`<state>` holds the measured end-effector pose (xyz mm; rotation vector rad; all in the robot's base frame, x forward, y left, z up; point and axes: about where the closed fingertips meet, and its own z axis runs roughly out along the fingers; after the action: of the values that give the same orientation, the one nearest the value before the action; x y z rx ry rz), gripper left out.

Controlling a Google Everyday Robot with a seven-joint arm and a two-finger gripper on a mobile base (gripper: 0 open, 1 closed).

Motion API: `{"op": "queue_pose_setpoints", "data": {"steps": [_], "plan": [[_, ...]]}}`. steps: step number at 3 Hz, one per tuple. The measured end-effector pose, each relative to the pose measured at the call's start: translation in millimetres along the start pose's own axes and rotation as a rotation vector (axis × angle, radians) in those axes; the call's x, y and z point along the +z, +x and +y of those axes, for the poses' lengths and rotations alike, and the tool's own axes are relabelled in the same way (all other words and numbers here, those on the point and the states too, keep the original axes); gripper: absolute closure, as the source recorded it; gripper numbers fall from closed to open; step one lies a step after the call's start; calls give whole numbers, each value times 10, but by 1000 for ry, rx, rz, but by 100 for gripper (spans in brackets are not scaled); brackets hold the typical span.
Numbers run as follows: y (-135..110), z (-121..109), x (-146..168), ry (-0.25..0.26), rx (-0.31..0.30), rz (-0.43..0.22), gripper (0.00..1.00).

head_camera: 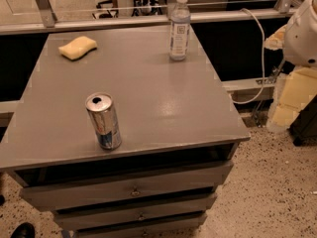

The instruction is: Move blue plastic bottle near redbull can

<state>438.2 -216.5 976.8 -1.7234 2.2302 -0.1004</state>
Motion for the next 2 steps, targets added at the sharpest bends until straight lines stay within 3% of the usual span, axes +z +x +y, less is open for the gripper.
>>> {"op": "queue_pose_setpoints", "data": {"steps": [2], "plan": [[7, -25, 48, -6, 0, -10, 0]]}}
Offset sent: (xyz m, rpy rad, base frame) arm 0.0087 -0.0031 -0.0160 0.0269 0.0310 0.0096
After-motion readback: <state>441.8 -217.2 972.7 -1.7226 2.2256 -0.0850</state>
